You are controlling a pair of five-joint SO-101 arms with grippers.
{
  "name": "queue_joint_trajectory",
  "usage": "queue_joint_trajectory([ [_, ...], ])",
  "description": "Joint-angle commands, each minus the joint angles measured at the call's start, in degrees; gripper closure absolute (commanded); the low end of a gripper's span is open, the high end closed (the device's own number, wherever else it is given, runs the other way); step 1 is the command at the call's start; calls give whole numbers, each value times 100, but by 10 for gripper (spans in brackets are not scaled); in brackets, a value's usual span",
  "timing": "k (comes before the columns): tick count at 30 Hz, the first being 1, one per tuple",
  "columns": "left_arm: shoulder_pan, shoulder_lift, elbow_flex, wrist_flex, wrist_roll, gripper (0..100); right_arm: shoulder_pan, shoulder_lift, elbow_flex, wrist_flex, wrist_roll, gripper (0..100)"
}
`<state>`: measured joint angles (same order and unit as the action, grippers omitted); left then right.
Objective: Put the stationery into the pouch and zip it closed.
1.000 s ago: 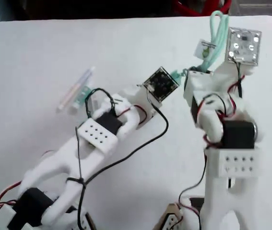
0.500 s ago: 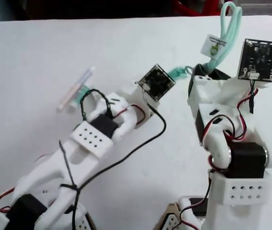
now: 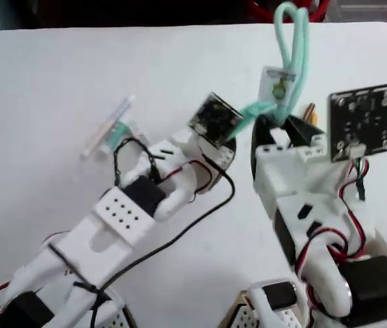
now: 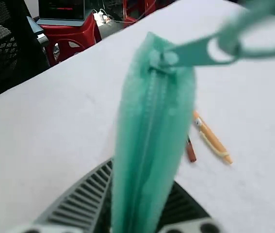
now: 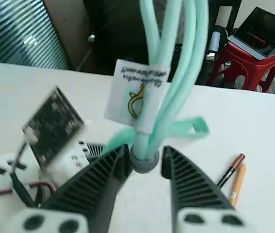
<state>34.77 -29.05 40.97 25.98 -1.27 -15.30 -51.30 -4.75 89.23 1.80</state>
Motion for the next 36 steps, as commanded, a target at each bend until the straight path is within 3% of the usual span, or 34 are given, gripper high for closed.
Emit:
queue_joint_trajectory([
  [1,-198,-813,-35,-18,686,977,259,-189,-220,760,352,804],
  [7,-611,-1305,563,-466,949,977,1754,-620,387,884,1582,816],
  [10,-620,-1446,985,-897,932,977,2044,-637,686,884,1908,817],
  [14,-558,-1727,1160,-897,941,977,2360,-629,923,444,1916,817],
  [18,-4,-2352,1169,-105,888,977,2545,-558,1556,-303,1600,817],
  [23,549,-3275,1688,246,-158,976,3037,488,1723,-927,1521,817],
  [26,330,-3811,2444,-484,-167,976,3125,1587,1398,-980,1521,817],
  [31,-136,-3952,3262,-2716,-220,976,3134,3248,686,-840,1002,817],
  [36,-409,-3275,3305,-3042,-167,976,3099,4629,519,-866,642,817],
])
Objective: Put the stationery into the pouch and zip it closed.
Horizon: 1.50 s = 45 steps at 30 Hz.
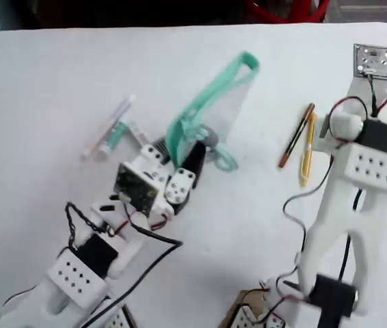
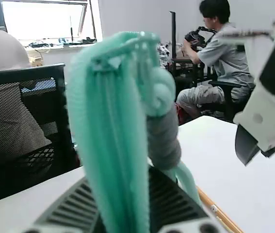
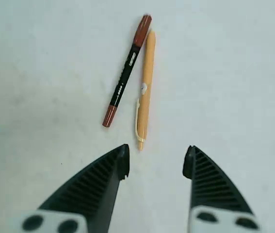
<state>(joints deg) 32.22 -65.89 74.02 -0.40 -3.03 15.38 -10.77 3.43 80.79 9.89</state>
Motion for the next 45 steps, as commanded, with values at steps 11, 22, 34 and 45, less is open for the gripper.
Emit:
queue_joint_trajectory([
  [11,-347,2193,246,-1767,105,976,22,2387,-308,-1859,-193,818],
  [22,-470,2633,325,-2119,79,976,66,3574,-721,-2809,-185,819],
  [34,-242,1877,519,-1354,-18,958,22,4488,-1705,-2809,-185,900],
  [45,-22,-989,897,1767,-475,887,-224,5367,-2752,-2352,273,909],
])
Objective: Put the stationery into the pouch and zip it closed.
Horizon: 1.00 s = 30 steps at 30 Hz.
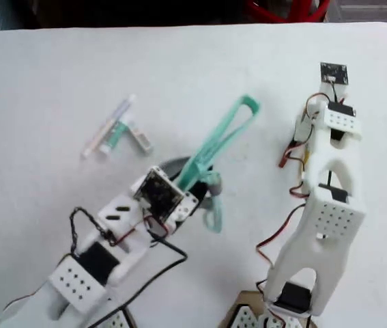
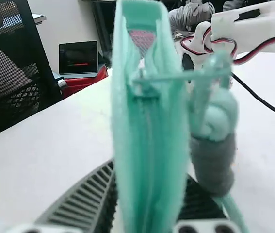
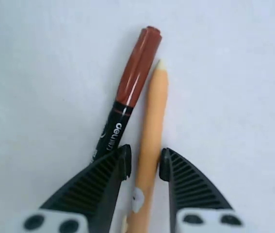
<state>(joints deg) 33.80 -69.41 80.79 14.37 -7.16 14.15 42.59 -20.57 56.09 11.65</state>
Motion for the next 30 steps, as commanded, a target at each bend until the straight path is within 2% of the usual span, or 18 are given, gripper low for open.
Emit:
queue_joint_trajectory([
  [1,-215,-699,299,290,-70,887,-57,40,-387,163,97,922],
  [4,-330,-743,404,290,-70,887,101,57,-404,154,123,985],
  [10,-558,-760,396,281,-70,887,418,4,-431,171,132,981],
  [17,-708,-752,431,44,-53,887,576,-655,-396,831,132,981],
  [21,-708,-743,580,-264,-70,888,884,-1411,-387,1112,-9,981],
  [25,-655,-743,651,-360,-53,887,1235,-2571,-378,1297,-686,981],
  [30,-637,-743,633,-352,-53,887,884,-4180,-369,1965,-818,981],
])
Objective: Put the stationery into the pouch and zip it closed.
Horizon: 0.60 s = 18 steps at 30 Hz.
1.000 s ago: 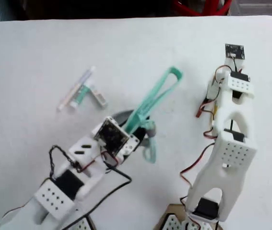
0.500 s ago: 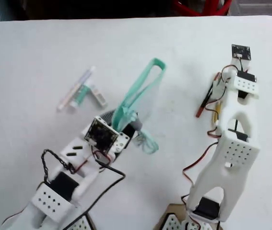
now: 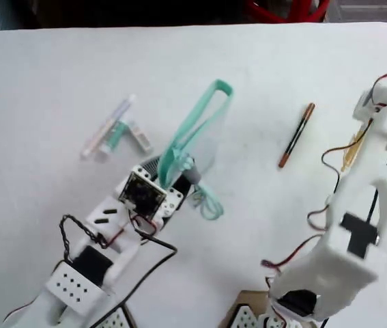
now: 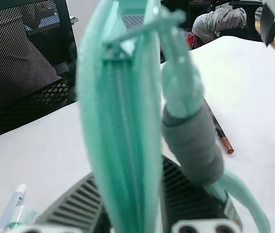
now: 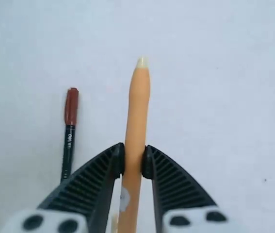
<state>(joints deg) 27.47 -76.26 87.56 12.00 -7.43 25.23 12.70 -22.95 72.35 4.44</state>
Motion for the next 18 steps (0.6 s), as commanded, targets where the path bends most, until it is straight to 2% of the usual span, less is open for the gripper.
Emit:
queue_joint_trajectory([
  [1,-13,-57,-44,-114,-26,887,-374,-1525,-132,488,-167,981],
  [5,-40,-57,-44,-141,-26,887,-989,-2905,-132,840,-554,981],
  [9,-40,-57,-44,-141,-26,887,-2009,-4171,9,910,-413,981],
  [14,-40,-57,-44,-123,-18,887,-3178,-5411,598,57,-396,981],
  [18,-40,-57,-44,-123,-26,887,-3881,-5842,1055,-919,-413,981],
])
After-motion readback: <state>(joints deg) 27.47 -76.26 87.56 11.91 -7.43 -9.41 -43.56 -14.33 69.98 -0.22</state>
